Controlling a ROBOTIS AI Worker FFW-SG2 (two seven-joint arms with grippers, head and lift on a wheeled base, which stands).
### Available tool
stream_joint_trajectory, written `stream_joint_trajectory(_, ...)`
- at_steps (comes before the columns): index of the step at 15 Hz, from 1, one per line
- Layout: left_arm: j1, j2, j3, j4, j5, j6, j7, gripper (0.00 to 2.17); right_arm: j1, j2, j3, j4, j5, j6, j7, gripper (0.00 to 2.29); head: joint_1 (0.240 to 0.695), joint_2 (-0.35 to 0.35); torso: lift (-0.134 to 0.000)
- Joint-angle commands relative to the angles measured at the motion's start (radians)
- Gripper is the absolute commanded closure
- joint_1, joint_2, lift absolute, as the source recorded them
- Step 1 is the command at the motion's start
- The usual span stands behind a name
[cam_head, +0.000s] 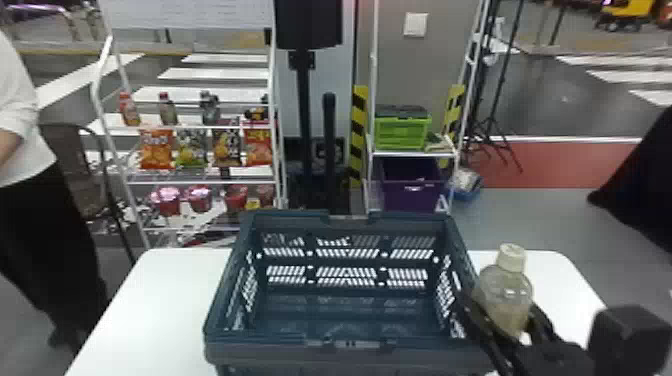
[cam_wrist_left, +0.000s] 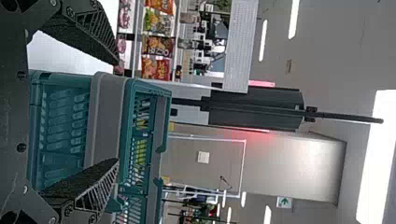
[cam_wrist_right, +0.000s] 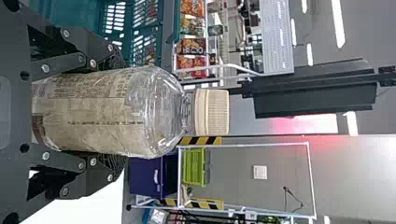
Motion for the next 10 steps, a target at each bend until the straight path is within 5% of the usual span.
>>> stream_joint_trajectory(1,0.003,0.0,0.0,-0.001,-0.001,0.0,0.002,0.15,0.088,0.002,-0.016,0.07,0.001,-0.172,0.0,1.72,0.499,0.0,0.0)
stream_joint_trajectory(10,-0.003,0.0,-0.006,-0.003,-0.003,0.0,0.0,0.15,0.242,0.016,-0.016,0.197,0.001,-0.549,0.011,1.72,0.499,0.0,0.0)
